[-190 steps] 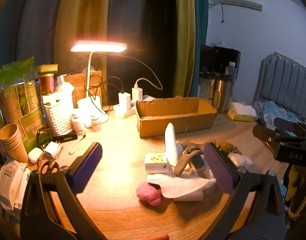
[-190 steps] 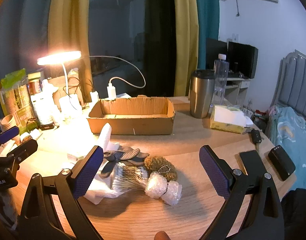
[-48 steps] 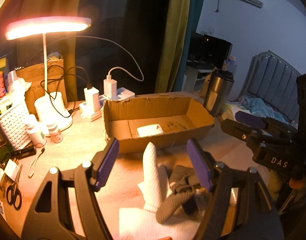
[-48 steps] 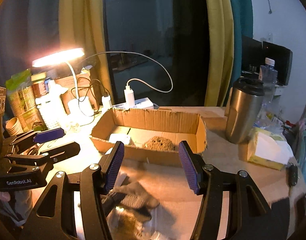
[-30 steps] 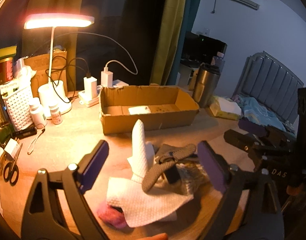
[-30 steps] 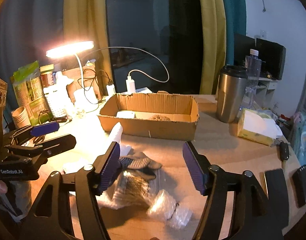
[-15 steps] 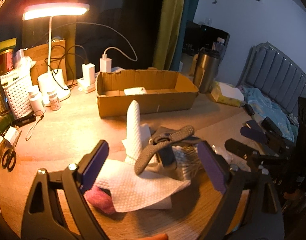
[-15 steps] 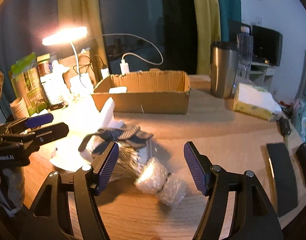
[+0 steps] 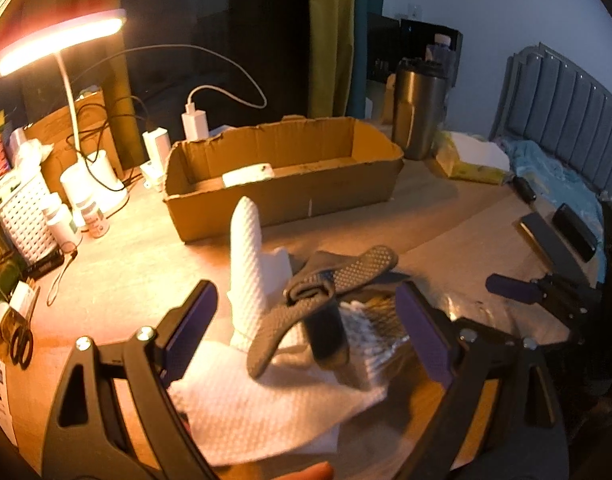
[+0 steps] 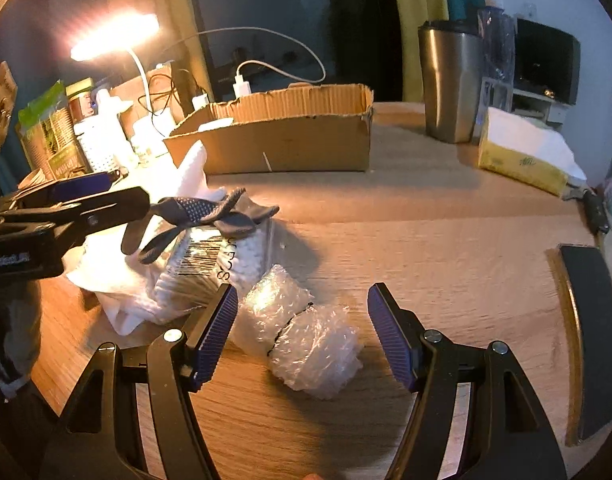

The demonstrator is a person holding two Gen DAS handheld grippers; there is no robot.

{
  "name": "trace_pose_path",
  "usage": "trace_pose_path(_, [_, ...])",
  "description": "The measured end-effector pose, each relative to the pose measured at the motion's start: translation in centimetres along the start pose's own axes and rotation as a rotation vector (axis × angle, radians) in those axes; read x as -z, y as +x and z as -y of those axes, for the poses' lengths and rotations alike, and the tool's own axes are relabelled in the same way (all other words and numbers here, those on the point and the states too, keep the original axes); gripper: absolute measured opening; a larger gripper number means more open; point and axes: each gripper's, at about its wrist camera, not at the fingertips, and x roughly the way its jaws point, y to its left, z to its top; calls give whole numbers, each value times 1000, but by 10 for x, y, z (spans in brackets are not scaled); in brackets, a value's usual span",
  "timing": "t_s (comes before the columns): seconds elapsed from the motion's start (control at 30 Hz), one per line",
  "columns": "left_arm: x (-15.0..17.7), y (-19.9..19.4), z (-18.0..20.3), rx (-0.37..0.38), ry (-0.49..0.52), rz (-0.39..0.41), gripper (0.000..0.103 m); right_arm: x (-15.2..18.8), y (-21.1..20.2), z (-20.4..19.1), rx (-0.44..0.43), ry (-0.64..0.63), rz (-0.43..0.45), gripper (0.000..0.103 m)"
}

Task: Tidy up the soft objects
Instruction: 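Move the right tool to the bubble-wrap bundle while the left tool grasps the grey glove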

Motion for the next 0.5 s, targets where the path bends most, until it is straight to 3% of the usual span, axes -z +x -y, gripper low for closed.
trace_pose_path(0.17, [-8, 20, 1, -2, 24, -16, 88, -1, 6, 4, -12, 4, -36, 71])
trace_pose_path(0.33, [-8, 44, 3, 5, 37, -98, 57, -1, 9, 9, -41, 7, -65, 71])
trace_pose_path(0.5, [-6, 53, 8, 20, 49, -123, 46, -1, 10, 12, -65, 7, -80, 64])
